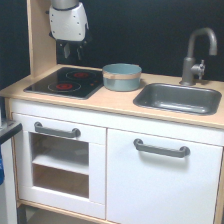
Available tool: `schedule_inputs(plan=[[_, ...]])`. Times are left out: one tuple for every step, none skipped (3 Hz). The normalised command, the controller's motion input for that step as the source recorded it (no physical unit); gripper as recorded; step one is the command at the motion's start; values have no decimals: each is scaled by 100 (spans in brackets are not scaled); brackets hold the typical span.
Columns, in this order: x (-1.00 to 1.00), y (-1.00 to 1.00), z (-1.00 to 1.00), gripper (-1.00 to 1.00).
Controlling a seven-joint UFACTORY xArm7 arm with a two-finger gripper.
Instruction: Place the pot in the sink
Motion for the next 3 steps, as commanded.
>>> schedule_inputs(plan=[[8,-5,-7,100],[8,-8,-9,100],[7,-7,-12,100]])
